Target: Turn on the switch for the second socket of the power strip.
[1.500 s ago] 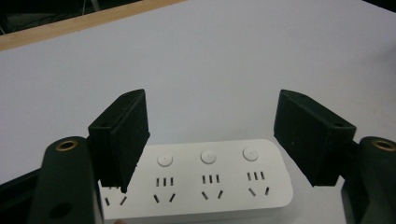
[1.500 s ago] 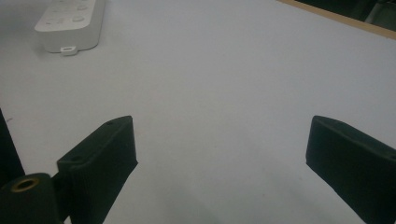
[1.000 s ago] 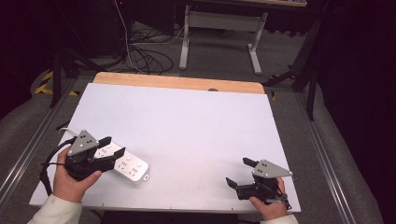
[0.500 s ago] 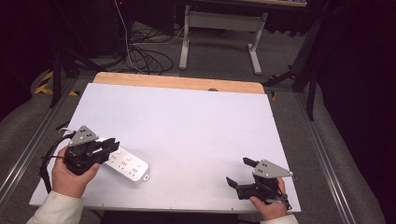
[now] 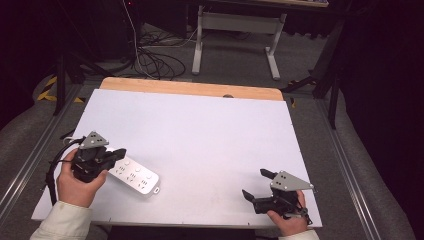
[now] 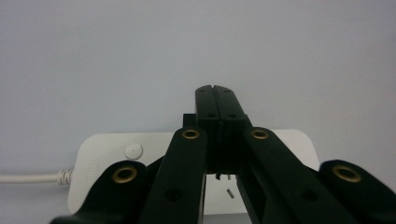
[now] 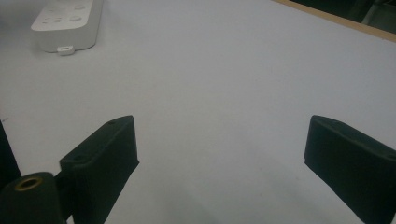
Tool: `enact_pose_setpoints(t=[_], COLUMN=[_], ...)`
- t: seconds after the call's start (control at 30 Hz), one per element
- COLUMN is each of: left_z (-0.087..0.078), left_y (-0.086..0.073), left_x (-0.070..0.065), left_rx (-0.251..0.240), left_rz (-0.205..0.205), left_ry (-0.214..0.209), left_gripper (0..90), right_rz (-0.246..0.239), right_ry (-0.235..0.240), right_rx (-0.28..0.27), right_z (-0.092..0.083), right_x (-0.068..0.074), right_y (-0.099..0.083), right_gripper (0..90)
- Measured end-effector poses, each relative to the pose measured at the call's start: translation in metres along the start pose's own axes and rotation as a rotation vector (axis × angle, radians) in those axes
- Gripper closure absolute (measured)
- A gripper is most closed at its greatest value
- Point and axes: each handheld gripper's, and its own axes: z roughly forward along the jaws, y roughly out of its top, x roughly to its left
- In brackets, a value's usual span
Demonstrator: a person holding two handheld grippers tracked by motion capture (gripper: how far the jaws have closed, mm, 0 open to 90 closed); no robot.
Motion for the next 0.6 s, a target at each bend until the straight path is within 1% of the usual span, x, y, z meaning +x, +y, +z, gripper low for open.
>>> enact_pose_setpoints(t=[0.13, 0.17, 0.2, 0.27, 0.4, 0.43, 0.47, 0.5, 0.6], left_z=[0.005, 0.007, 0.008, 0.011, 0.016, 0.018, 0.019, 0.020, 0.024], left_y=[0.001, 0.002, 0.002, 0.003, 0.003, 0.003, 0.004, 0.004, 0.004], left_x=[0.002, 0.002, 0.002, 0.002, 0.003, 0.003, 0.003, 0.003, 0.004], left_rx=[0.031, 0.039, 0.049, 0.066, 0.094, 0.102, 0.104, 0.111, 0.130], left_rz=[0.005, 0.000, 0.005, 0.008, 0.003, -0.005, -0.003, -0.005, -0.009], left_ry=[0.010, 0.006, 0.015, 0.018, 0.028, 0.023, 0.030, 0.026, 0.030], left_gripper=[90.0, 90.0, 90.0, 90.0, 90.0, 90.0, 90.0, 90.0, 90.0], right_rz=[0.001, 0.001, 0.000, 0.000, 0.000, 0.000, 0.000, 0.000, -0.001], right_ry=[-0.003, -0.003, -0.003, -0.003, -0.002, -0.002, -0.002, -0.002, -0.003], right_rx=[0.000, 0.000, -0.001, 0.000, -0.002, 0.000, 0.000, 0.001, -0.001], right_z=[-0.001, -0.001, -0.001, -0.001, 0.000, -0.001, -0.001, -0.001, -0.001], right_x=[0.000, 0.000, 0.000, 0.000, 0.000, 0.000, 0.000, 0.000, 0.000], right_y=[0.000, 0.000, 0.000, 0.000, 0.000, 0.000, 0.000, 0.000, 0.000], right_gripper=[9.8, 9.8, 9.8, 9.8, 9.8, 9.8, 9.8, 9.7, 9.8])
